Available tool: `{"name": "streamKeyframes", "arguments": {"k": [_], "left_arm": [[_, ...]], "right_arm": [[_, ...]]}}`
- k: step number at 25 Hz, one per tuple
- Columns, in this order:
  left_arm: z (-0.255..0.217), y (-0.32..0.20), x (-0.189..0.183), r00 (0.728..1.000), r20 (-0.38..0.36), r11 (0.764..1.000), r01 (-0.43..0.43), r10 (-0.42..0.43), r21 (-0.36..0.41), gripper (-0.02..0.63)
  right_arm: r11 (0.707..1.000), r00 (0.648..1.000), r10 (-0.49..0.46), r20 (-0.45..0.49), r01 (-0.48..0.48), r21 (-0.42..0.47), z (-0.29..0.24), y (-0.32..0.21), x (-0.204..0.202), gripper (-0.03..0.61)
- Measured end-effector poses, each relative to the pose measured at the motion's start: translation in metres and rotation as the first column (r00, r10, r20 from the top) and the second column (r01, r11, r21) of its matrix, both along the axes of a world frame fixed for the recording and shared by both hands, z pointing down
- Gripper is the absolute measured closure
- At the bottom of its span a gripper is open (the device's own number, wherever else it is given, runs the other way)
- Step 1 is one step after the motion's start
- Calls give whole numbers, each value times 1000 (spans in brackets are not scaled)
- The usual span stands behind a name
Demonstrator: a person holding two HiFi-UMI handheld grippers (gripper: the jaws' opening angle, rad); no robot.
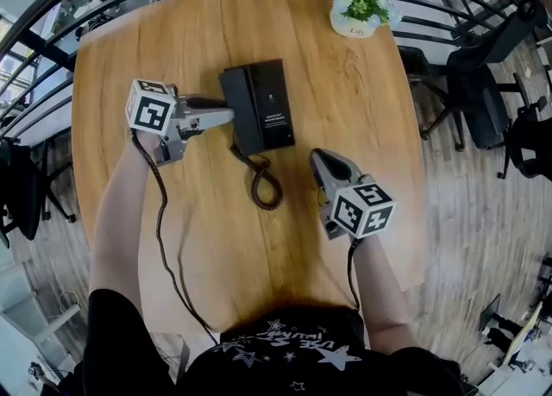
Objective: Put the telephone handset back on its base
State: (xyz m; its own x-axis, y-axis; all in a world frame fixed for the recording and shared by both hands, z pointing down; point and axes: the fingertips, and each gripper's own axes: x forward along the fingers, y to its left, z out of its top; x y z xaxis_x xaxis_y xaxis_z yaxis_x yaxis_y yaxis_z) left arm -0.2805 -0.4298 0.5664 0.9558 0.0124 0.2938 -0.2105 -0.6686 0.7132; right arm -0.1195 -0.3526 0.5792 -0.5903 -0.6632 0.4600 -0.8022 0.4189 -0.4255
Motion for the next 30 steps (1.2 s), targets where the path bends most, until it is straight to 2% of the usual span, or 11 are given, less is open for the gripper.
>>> {"name": "streamKeyframes", "arguments": {"k": [7, 13, 20, 22, 24, 30], "left_arm": [[10, -8, 2, 998, 65, 1000, 13, -11, -26, 520], [19, -13, 3, 986, 162, 999, 33, -29, -22, 509], [23, -12, 2, 961, 268, 997, 66, -75, 40, 484], [21, -6, 9, 960, 267, 997, 72, -79, 38, 432], [19, -2, 16, 959, 264, 995, 93, -99, 33, 317], [-10, 3, 4, 943, 210, 966, 249, -259, 76, 267]], "right_arm": [[1000, 1000, -1, -2, 1, -6, 3, -1, -1, 577], [1000, 1000, -2, 2, 2, -10, 5, -1, -1, 577], [1000, 1000, -6, 7, 6, -2, -1, 3, -5, 577], [1000, 1000, -7, 11, 7, -1, -4, 6, 0, 577], [1000, 1000, -5, 13, 5, 7, -9, 10, 7, 577], [999, 1000, -4, 18, 3, 48, -38, 18, 7, 577]]}}
